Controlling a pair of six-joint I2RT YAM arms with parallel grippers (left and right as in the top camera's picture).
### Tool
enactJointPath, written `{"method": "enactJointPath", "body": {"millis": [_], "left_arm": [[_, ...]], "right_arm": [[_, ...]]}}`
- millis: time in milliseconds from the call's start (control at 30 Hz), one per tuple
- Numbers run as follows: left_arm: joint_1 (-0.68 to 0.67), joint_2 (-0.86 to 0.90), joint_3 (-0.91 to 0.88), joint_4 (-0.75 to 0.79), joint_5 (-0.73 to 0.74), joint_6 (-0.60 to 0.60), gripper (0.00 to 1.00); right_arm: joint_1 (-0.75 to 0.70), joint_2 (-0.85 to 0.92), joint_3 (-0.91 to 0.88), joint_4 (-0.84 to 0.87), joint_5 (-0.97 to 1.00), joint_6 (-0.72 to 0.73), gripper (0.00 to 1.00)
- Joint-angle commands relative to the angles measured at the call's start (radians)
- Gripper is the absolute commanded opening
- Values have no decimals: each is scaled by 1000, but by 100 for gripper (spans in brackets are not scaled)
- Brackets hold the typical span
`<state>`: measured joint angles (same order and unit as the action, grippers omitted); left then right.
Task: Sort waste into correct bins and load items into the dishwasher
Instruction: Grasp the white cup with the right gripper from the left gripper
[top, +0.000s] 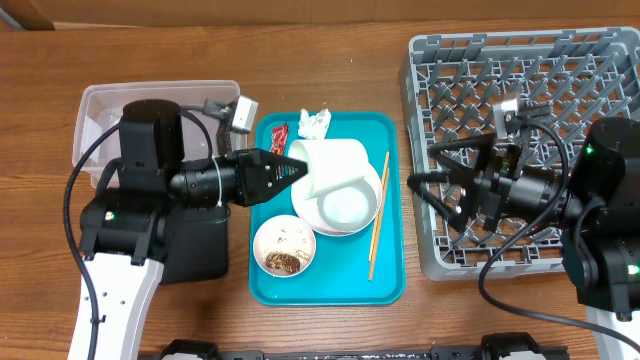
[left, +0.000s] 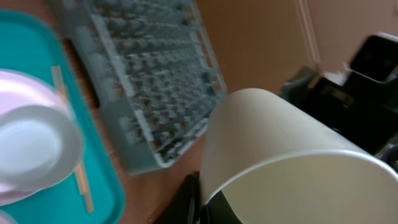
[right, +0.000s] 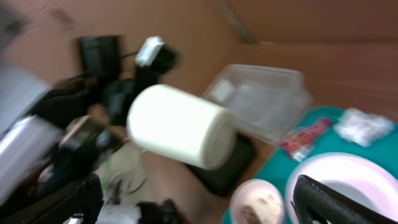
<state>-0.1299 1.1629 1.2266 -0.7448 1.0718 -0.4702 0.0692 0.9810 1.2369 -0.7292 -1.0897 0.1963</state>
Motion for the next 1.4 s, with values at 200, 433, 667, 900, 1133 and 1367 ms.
{"method": "enactJointPath", "body": {"millis": [200,433,667,900,1133,1367], "left_arm": [[-13,45,20,133,353,33,4],[-63,46,20,181,342,49,4],[-88,46,20,181,285,48,4],[-88,46,20,181,276,53,4],[-87,46,20,180,241,52,100],[-77,46,20,101,73,53,100]], "right_arm": [[97,30,24,68,-161,53,100],[185,95,24,115,-168,67,100],[274,106,24,205,-169,67,85],[274,106,24,201,-170,74,70],[260,99,24,201,-169,89,60],[126,16,24,181,-148,89,58]]}}
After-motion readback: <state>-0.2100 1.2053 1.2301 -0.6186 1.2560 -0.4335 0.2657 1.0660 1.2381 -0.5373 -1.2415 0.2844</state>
